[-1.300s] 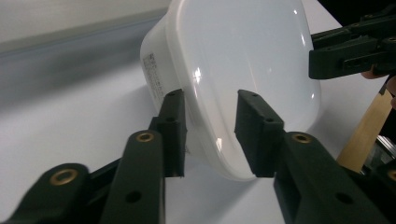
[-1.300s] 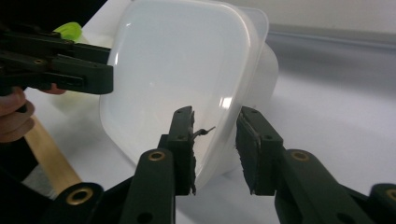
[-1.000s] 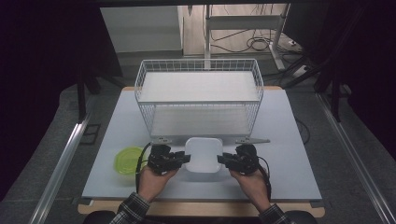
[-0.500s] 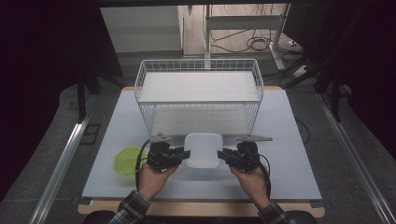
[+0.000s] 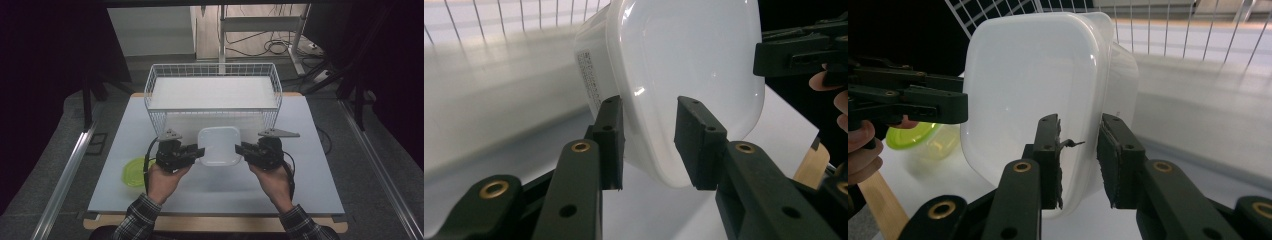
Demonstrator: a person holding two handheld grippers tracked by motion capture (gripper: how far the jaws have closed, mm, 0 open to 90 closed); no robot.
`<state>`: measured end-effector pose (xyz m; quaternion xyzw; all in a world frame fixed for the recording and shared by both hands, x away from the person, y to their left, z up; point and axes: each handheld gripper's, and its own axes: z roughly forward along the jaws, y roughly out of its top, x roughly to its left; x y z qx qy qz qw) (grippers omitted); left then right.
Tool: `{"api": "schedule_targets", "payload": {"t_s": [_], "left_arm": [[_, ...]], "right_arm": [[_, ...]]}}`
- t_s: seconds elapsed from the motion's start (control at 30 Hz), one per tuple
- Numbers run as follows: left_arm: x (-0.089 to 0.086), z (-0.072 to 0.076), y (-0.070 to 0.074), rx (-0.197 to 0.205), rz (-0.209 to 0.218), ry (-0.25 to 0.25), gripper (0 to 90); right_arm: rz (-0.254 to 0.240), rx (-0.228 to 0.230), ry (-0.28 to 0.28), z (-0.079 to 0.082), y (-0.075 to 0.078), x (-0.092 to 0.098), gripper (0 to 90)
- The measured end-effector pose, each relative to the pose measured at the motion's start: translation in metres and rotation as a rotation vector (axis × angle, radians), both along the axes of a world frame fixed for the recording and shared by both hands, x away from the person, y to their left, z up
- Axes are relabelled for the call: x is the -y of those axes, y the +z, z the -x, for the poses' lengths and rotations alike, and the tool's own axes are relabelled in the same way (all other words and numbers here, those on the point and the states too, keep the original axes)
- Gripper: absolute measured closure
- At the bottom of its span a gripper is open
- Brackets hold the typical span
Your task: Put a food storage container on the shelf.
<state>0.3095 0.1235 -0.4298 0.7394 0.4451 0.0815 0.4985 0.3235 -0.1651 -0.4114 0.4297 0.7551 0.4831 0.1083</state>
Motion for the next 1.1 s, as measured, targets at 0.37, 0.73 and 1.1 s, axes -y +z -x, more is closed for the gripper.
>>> {"api": "schedule_targets", "payload": {"t_s": [0.37, 0.73, 1.1], "left_arm": [[-0.007, -0.007, 0.042, 0.087, 0.002, 0.011, 65.1], [-0.009, -0.019, 0.069, 0.128, 0.009, 0.028, 65.1], [-0.012, -0.038, 0.092, 0.144, 0.012, 0.056, 65.1]], "right_arm": [[-0.029, 0.041, 0.000, -0.010, 0.030, -0.005, 71.1], [-0.046, 0.082, -0.006, -0.020, 0.059, -0.009, 71.0], [-0.035, 0.146, -0.015, -0.036, 0.093, -0.016, 71.0]]}}
